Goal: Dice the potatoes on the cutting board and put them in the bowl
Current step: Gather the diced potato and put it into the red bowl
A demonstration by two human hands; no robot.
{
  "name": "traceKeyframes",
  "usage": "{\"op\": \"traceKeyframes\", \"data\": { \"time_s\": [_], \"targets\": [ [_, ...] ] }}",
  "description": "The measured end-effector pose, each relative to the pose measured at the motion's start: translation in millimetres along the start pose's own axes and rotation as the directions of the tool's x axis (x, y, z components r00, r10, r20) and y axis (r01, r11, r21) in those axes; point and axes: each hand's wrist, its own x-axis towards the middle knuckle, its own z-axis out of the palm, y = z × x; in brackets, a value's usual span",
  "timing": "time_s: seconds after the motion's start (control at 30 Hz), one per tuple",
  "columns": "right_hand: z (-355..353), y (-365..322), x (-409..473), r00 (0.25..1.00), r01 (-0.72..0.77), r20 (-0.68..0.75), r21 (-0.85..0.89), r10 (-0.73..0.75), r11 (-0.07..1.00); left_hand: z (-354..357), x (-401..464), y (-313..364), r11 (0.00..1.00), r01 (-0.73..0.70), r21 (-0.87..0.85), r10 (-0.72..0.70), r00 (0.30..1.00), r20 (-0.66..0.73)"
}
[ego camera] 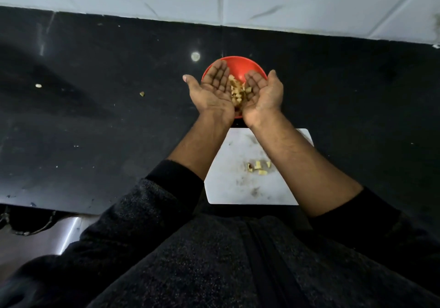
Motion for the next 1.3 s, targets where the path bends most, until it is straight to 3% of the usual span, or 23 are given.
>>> {"op": "traceKeyframes", "data": {
  "time_s": [0.27, 0.4, 0.57, 0.83, 0.9, 0.97, 1.03, 1.13, 1.3],
  "targets": [
    [-9.9, 2.9, 5.5, 0.989, 0.147, 0.047, -0.161, -0.141, 0.976, -21.4, -3.0, 7.8, 0.998, -0.047, 0.049, 0.046, 0.998, 0.038],
    [-23.8, 1.5, -6.2, 0.970, 0.226, 0.145, -0.219, -0.197, 0.949, -32.2, -21.8, 7.0, 0.994, -0.053, 0.094, 0.042, 0.993, 0.114],
    [-72.9, -0.8, -34.8, 0.912, 0.410, 0.221, -0.497, -0.346, 0.765, -55.3, -57.6, -4.1, 0.987, -0.025, 0.162, -0.004, 0.984, 0.180],
    [-148.6, 30.9, -54.0, 0.934, 0.353, 0.193, -0.634, -0.301, 0.688, -99.2, -107.1, -41.9, 0.958, 0.155, 0.241, -0.179, 0.980, 0.083],
    [-158.8, 34.6, -58.5, 0.903, 0.417, 0.252, -0.707, -0.347, 0.571, -105.4, -110.5, -48.3, 0.945, 0.165, 0.281, -0.192, 0.979, 0.069],
    [-168.4, 35.3, -60.4, 0.816, 0.534, 0.400, -0.797, -0.417, 0.282, -108.1, -111.9, -51.5, 0.938, 0.158, 0.308, -0.188, 0.980, 0.070],
    [-180.0, 37.5, -62.3, 0.729, 0.617, 0.576, -0.787, -0.371, -0.009, -109.7, -114.6, -54.9, 0.934, 0.147, 0.327, -0.181, 0.981, 0.076],
    [-191.7, 46.7, -55.3, 0.741, 0.649, 0.662, -0.749, -0.110, -0.135, -111.8, -113.3, -55.6, 0.931, 0.142, 0.336, -0.170, 0.984, 0.055],
    [-205.0, 55.5, -48.6, 0.654, 0.713, 0.752, -0.578, 0.080, -0.396, -114.1, -115.2, -53.4, 0.932, 0.127, 0.341, -0.143, 0.989, 0.024]
  ]
}}
